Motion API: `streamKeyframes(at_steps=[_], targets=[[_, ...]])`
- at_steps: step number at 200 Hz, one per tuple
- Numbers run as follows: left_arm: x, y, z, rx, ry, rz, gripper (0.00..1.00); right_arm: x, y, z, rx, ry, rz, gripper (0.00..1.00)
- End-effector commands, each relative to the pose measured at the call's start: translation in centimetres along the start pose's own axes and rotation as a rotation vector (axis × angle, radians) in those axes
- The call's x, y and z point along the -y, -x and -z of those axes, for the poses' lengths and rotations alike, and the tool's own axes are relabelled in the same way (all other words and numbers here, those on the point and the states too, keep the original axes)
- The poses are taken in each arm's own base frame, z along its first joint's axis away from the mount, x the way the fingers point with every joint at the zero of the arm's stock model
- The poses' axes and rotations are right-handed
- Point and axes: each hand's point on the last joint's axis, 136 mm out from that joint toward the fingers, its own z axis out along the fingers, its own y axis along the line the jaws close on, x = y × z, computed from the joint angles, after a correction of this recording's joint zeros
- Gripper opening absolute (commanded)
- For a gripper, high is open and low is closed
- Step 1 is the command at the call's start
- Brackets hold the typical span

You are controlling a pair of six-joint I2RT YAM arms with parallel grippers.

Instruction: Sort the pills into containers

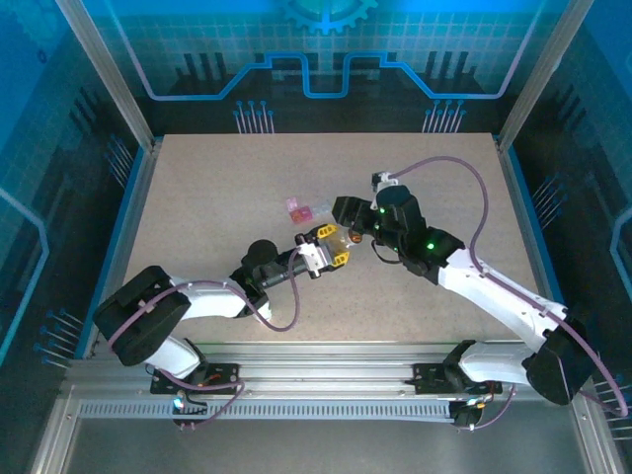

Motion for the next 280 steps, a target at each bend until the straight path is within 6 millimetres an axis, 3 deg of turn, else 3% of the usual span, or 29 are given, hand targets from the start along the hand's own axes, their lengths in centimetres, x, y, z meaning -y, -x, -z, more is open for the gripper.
streamKeyframes(at_steps=[1,27,49,71,100,134,175,224,259,280], targets=[[0.3,1.3,0.2,0.071,-0.009,-0.035,0.00,-0.3,1.7,0.5,0.024,0.006,0.013,0.69],[0.5,0.9,0.1,0.061,-0.015,-0.017,0.00,-2.7,3.0,1.6,0.023,0.107,0.140,0.68],[0.4,0.7,0.2,0.050,-0.041,0.021,0.00,-5.4,4.0,3.5,0.043,0.248,0.417,0.67],[-0.2,0.5,0.6,0.037,-0.052,0.058,0.00,-5.9,4.0,5.3,0.076,0.354,0.711,0.65],[-0.6,0.8,1.3,0.044,-0.088,0.110,0.00,-5.7,1.4,7.8,0.075,0.617,1.038,0.63],[0.2,1.3,2.0,0.060,-0.163,0.128,0.00,-5.6,-2.7,10.4,0.041,0.889,1.291,0.62],[0.8,1.7,2.3,0.072,-0.199,0.128,0.00,-5.9,-4.8,10.9,-0.052,0.986,1.404,0.64],[1.1,2.1,2.5,0.087,-0.220,0.131,0.00,-5.2,-6.7,9.6,-0.210,0.976,1.502,0.64],[1.2,2.2,2.6,0.087,-0.220,0.128,0.00,-4.6,-7.4,9.0,-0.275,0.955,1.524,0.57],[1.1,2.2,2.6,0.086,-0.215,0.125,0.00,-4.1,-7.6,8.8,-0.303,0.925,1.522,0.47]])
